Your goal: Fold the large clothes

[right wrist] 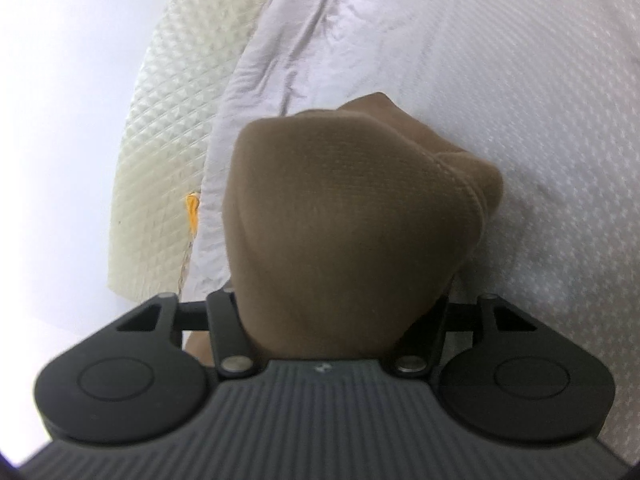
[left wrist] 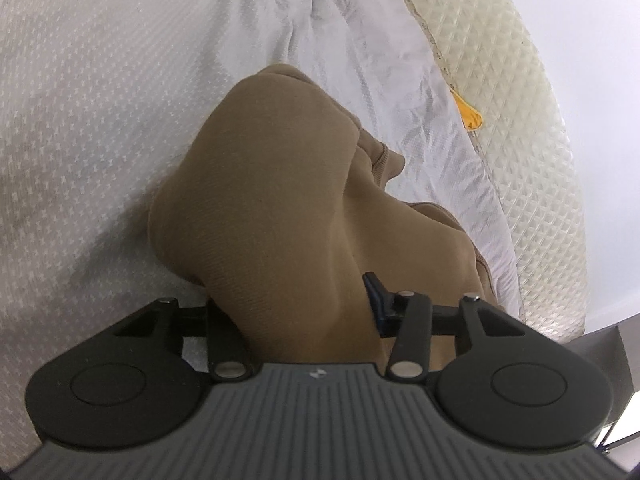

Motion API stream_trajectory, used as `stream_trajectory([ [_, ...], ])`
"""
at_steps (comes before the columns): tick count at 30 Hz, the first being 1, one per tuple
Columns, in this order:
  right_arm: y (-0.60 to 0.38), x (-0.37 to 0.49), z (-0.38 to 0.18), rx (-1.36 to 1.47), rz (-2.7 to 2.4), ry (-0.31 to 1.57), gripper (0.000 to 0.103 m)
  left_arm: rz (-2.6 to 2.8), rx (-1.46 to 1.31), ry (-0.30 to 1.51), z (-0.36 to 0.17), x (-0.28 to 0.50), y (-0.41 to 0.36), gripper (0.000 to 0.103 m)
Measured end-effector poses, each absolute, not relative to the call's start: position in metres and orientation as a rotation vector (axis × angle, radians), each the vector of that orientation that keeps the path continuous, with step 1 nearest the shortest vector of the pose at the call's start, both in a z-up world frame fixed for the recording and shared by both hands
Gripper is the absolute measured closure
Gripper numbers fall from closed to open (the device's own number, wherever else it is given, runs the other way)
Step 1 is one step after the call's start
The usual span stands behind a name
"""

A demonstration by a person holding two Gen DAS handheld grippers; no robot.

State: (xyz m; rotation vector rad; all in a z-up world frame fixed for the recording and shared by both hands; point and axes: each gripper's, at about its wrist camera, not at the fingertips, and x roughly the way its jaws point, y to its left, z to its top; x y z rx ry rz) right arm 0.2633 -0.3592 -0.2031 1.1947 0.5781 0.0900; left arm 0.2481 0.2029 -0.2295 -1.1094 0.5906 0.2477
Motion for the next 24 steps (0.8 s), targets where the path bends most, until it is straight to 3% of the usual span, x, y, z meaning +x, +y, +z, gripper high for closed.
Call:
stream_trajectory([
  [4, -0.363, 0.263, -0.21, 1.227, 0.085, 0.586, 0.043, 0.241, -1.159, 0.605, -0.235, 0.238, 0.209, 0.043],
  [9, -0.363, 0.265, -0.214, 1.257, 0.068, 0.603, 0.036, 0.239, -1.224, 0.607, -0.242, 0.232, 0.213, 0.024],
  [13, -0.366, 0.261, -0.221, 1.276, 0.019, 0.623, 0.016, 0.258, -1.292, 0.589, -0.25, 0.222, 0.218, 0.021],
  [24, -0.37, 0.267, -0.228, 1.306, 0.017, 0.61, 0.012, 0.3, -1.331, 0.593, -0.263, 0.221, 0.224, 0.022],
])
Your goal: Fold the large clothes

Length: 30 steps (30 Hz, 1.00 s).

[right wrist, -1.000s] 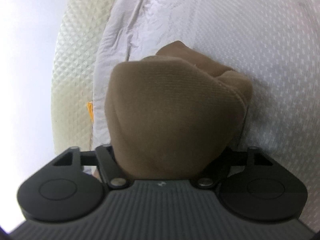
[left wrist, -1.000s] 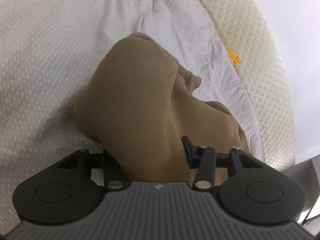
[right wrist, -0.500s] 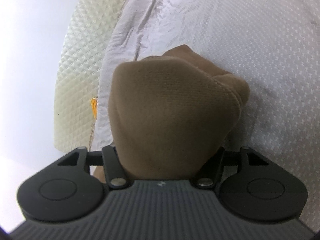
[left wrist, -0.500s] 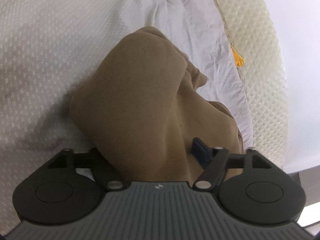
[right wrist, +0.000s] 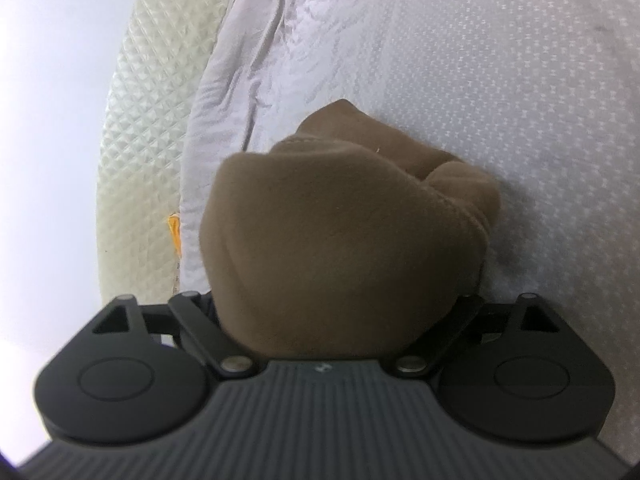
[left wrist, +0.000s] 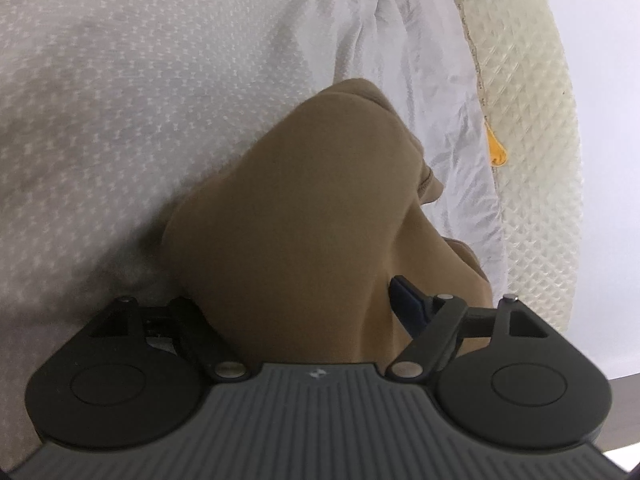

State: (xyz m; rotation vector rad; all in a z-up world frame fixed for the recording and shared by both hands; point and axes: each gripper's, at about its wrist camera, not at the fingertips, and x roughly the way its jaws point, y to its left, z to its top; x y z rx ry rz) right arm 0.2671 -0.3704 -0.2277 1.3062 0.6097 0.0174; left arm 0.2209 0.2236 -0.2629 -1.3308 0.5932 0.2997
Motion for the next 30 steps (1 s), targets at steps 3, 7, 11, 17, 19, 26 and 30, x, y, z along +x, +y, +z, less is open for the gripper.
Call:
stream_trajectory([
  [3, -0.372, 0.273, -0.229, 1.322, 0.031, 0.607, 0.012, 0.315, -1.298, 0.605, -0.261, 0.225, 0.222, 0.027],
  [7, -0.366, 0.276, -0.217, 1.226, 0.048, 0.601, 0.032, 0.32, -1.153, 0.596, -0.242, 0.225, 0.212, 0.046],
  [11, -0.364, 0.277, -0.201, 1.132, 0.107, 0.599, 0.046, 0.318, -0.968, 0.575, -0.219, 0.226, 0.196, 0.061],
  [17, -0.359, 0.278, -0.17, 0.994, 0.2, 0.539, 0.053, 0.286, -0.814, 0.53, -0.194, 0.223, 0.181, 0.068],
  [19, -0.358, 0.278, -0.161, 0.966, 0.236, 0.518, 0.054, 0.273, -0.778, 0.516, -0.186, 0.219, 0.178, 0.069],
  [26, -0.357, 0.271, -0.131, 0.892, 0.327, 0.477, 0.054, 0.227, -0.712, 0.48, -0.161, 0.205, 0.176, 0.07],
  [30, -0.359, 0.262, -0.117, 0.889, 0.36, 0.447, 0.054, 0.194, -0.676, 0.449, -0.145, 0.2, 0.17, 0.07],
])
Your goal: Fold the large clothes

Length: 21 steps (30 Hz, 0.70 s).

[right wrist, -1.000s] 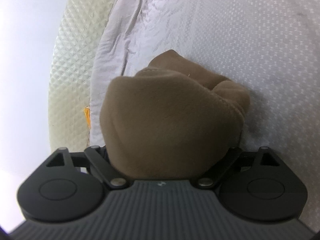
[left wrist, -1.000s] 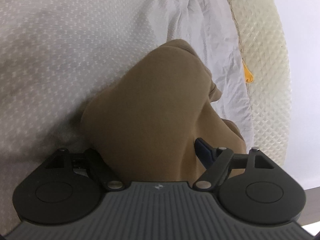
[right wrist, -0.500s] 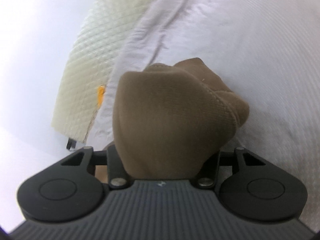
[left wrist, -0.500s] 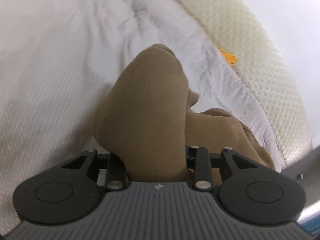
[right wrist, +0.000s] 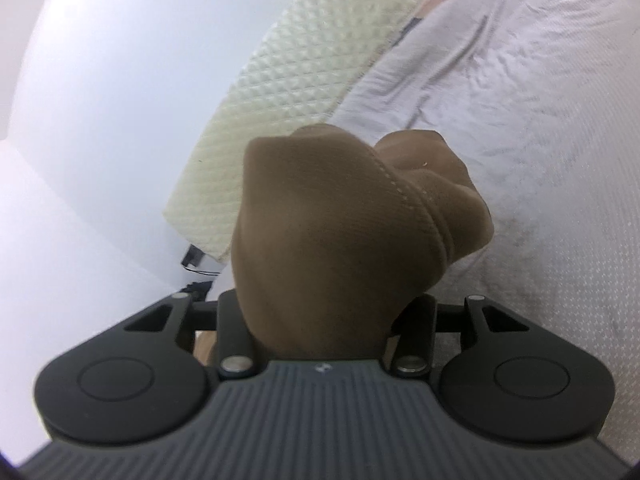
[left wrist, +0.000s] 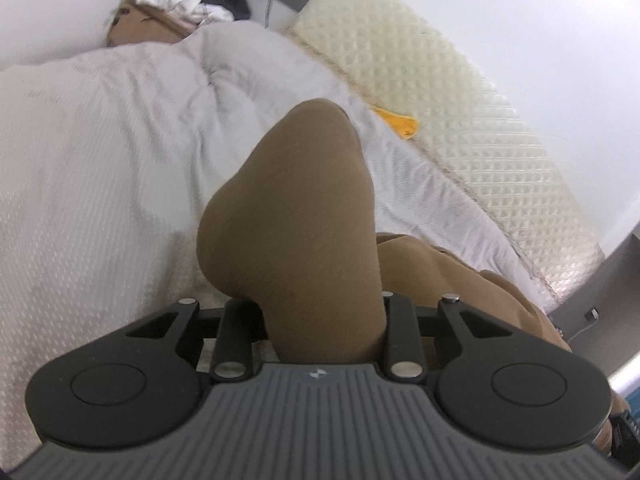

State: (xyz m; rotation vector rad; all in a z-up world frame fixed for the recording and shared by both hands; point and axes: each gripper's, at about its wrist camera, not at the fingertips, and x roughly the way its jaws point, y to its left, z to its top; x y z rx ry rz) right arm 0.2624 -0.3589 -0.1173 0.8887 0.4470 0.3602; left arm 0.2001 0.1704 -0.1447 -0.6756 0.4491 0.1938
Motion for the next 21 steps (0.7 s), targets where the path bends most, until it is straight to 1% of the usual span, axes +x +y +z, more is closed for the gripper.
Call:
stream_trajectory([
  [6, -0.366, 0.254, -0.095, 0.873, 0.395, 0.388, 0.054, 0.13, -0.643, 0.391, -0.116, 0.183, 0.158, 0.07],
  [12, -0.386, 0.247, -0.069, 0.87, 0.417, 0.305, 0.054, 0.066, -0.623, 0.346, -0.083, 0.187, 0.135, 0.07],
  [17, -0.411, 0.248, -0.04, 0.871, 0.411, 0.231, 0.054, 0.012, -0.611, 0.331, -0.047, 0.21, 0.104, 0.07],
  [21, -0.438, 0.264, -0.02, 0.859, 0.391, 0.188, 0.054, -0.033, -0.608, 0.341, -0.025, 0.245, 0.074, 0.07],
])
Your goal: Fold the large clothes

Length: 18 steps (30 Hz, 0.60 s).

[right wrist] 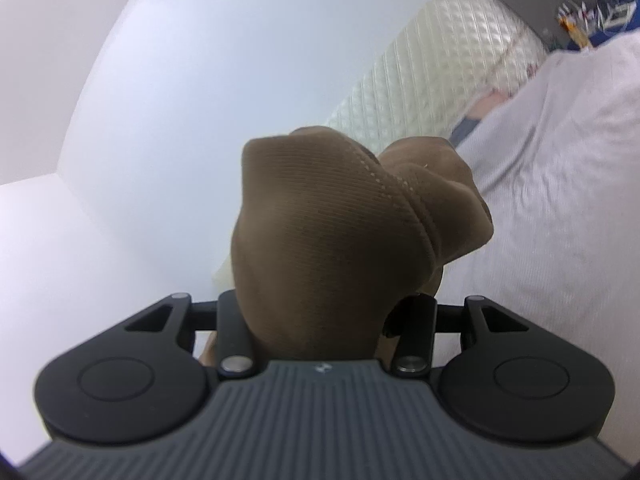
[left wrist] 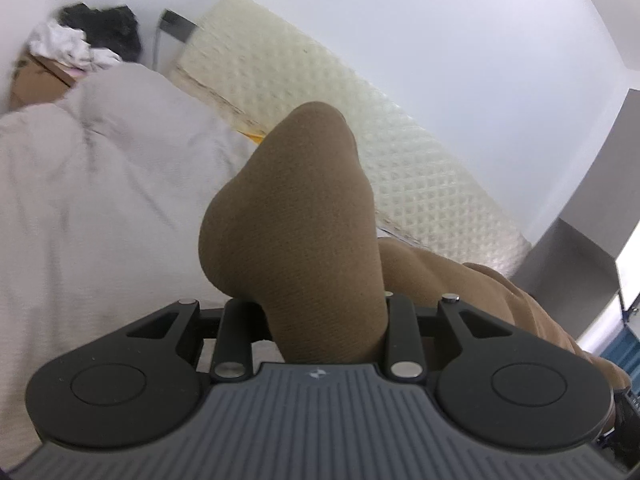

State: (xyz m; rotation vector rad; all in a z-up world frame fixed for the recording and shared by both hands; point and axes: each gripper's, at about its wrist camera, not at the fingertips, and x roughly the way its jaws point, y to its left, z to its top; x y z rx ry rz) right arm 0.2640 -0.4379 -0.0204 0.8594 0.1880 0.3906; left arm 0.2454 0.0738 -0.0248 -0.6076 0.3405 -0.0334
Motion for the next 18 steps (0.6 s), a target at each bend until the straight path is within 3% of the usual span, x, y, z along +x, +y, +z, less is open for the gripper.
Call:
stream_trajectory([
  [12, -0.542, 0.362, 0.0, 0.835, 0.286, 0.147, 0.054, -0.15, -0.548, 0.403, -0.013, 0.432, -0.044, 0.07],
  [18, -0.591, 0.426, -0.012, 0.829, 0.219, 0.112, 0.054, -0.198, -0.563, 0.424, -0.048, 0.551, -0.104, 0.07],
])
